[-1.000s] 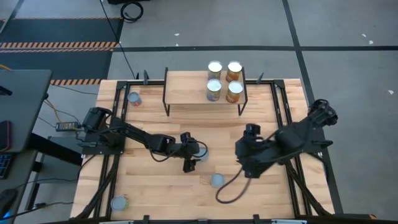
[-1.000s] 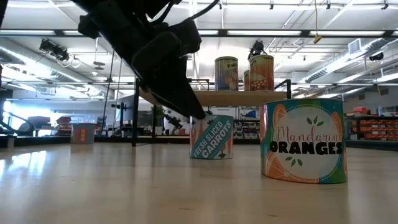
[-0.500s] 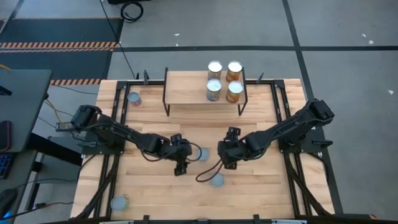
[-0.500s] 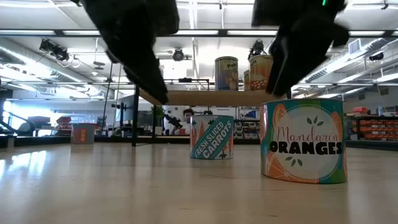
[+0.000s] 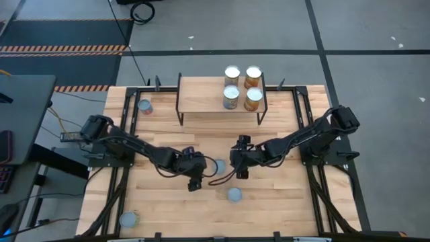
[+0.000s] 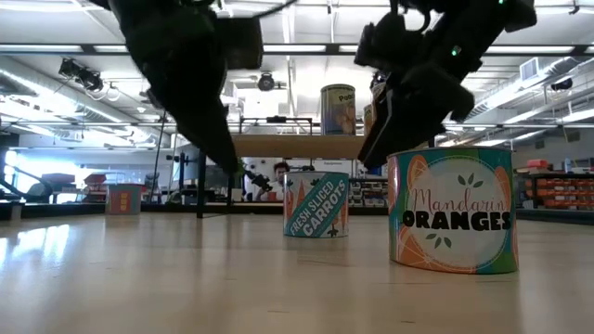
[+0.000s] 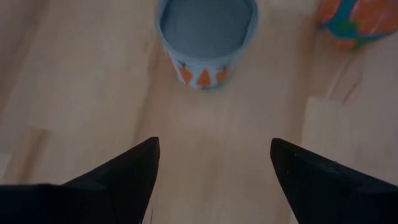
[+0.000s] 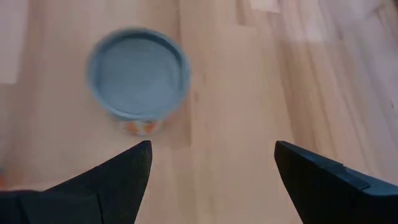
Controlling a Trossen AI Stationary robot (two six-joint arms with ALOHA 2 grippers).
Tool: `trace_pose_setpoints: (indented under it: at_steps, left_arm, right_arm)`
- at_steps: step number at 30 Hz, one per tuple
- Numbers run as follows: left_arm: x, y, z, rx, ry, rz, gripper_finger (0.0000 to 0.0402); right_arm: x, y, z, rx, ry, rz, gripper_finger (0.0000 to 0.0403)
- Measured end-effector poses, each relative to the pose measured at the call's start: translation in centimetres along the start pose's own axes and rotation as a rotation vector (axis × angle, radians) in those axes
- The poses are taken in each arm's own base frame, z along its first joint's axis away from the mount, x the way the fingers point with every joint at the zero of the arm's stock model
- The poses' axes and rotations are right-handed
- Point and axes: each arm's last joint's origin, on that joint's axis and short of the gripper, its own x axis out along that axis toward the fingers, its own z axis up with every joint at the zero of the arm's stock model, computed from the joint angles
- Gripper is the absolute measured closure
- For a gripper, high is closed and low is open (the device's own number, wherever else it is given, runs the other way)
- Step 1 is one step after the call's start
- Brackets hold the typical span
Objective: Pick and place cans onto a shelf
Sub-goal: Put the canned sliced carrot on the shelf
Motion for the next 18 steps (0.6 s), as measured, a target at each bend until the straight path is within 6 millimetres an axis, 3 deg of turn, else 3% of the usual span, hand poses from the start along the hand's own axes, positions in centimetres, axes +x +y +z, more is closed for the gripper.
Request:
trace_pose_setpoints:
  at_steps: [8, 15, 18]
  left_arm:
    - [1.9, 0.4, -0.1, 0.043, 0.037, -0.004, 0.0093]
    - [2.0, 0.6, 0.0, 0.060, 0.030, 0.011, 0.0166]
    - [2.1, 1.0, 0.2, 0.053, 0.030, 0.019, 0.0166]
  right_arm:
    - [0.8, -0.7, -0.8, -0.051, 0.012, 0.010, 0.0056]
    - [2.5, -0.1, -1.8, -0.022, -0.019, 0.025, 0.0056]
    - [3.7, 0.4, -2.0, -0.024, -0.009, 0.023, 0.0056]
